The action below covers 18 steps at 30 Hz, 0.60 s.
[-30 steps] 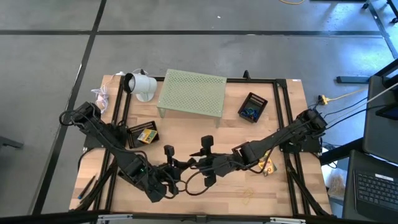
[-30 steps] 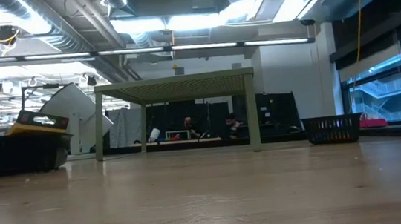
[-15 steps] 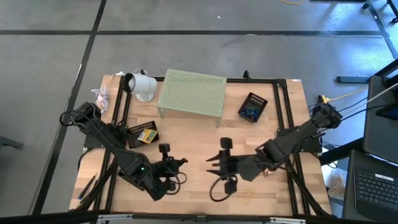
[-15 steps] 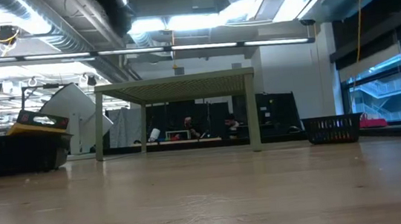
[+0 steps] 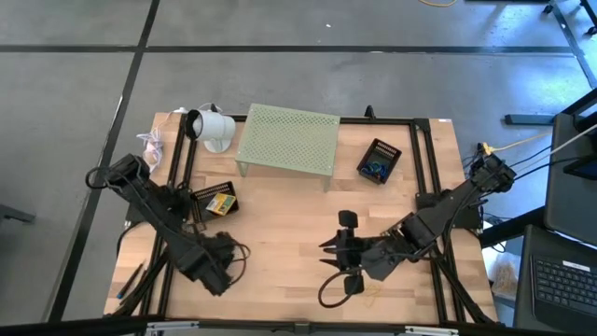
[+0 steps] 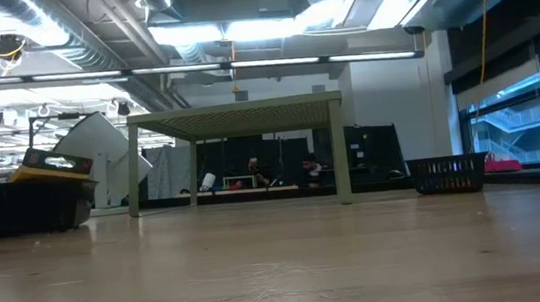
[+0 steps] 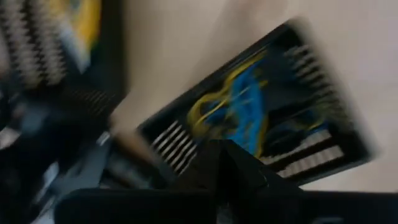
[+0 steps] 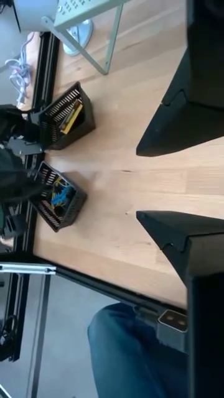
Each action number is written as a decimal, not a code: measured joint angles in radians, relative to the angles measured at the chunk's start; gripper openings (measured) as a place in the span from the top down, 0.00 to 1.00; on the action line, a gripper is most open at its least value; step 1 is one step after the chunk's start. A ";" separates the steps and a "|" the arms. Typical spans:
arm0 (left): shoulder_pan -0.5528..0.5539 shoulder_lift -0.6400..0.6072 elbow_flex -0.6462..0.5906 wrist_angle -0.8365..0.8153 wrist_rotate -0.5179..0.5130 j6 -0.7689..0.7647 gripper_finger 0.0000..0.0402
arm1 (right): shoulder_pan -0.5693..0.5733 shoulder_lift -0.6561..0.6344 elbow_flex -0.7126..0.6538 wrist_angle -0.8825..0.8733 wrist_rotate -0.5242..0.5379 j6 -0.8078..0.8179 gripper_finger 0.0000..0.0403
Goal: Pick & Place Office Desk Supplies
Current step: Put the black rubber band into the bottom left black bin
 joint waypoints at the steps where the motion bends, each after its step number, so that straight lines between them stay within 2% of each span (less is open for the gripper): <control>1: -0.012 0.000 0.000 -0.038 0.007 -0.031 0.98 | 0.000 0.000 0.000 -0.001 0.000 0.000 0.62; 4: -0.048 0.000 0.000 -0.104 -0.029 -0.094 0.98 | 0.001 0.000 0.000 -0.002 0.000 0.000 0.62; 7: -0.074 -0.001 0.000 -0.097 -0.096 -0.149 0.96 | 0.000 0.000 0.000 -0.003 0.000 0.000 0.62; 18: -0.119 -0.001 0.000 -0.071 -0.088 -0.194 0.79 | 0.000 0.000 0.000 -0.016 0.000 0.023 0.62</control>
